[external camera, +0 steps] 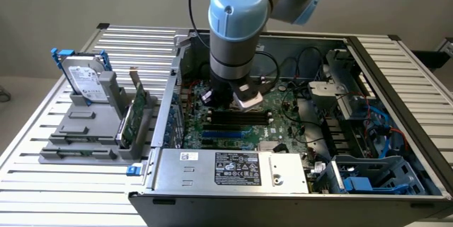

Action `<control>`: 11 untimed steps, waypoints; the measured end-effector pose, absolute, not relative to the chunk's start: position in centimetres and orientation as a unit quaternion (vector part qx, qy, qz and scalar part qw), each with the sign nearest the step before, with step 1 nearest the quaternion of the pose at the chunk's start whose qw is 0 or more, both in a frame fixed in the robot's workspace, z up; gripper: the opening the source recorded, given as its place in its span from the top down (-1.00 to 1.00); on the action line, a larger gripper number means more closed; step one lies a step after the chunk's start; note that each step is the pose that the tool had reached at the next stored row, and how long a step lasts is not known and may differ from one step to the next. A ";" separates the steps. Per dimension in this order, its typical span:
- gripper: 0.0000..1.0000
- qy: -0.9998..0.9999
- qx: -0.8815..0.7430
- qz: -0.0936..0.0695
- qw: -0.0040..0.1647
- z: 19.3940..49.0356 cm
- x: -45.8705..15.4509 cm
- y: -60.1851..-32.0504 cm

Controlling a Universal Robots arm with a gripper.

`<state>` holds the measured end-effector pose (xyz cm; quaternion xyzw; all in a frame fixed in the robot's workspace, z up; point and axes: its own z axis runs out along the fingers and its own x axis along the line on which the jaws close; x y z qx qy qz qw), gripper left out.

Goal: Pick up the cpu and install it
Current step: 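Install the first cpu locking lever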

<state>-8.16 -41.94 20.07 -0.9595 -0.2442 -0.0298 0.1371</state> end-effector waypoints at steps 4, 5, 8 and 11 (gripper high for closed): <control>0.79 -0.238 -0.961 -0.026 0.135 19.9 -8.2 -41.8; 0.79 -0.236 -0.962 -0.025 0.135 19.9 -8.2 -41.8; 0.79 -0.231 -0.963 -0.026 0.135 19.9 -8.2 -41.7; 0.79 -0.226 -0.965 -0.026 0.132 19.8 -8.2 -41.6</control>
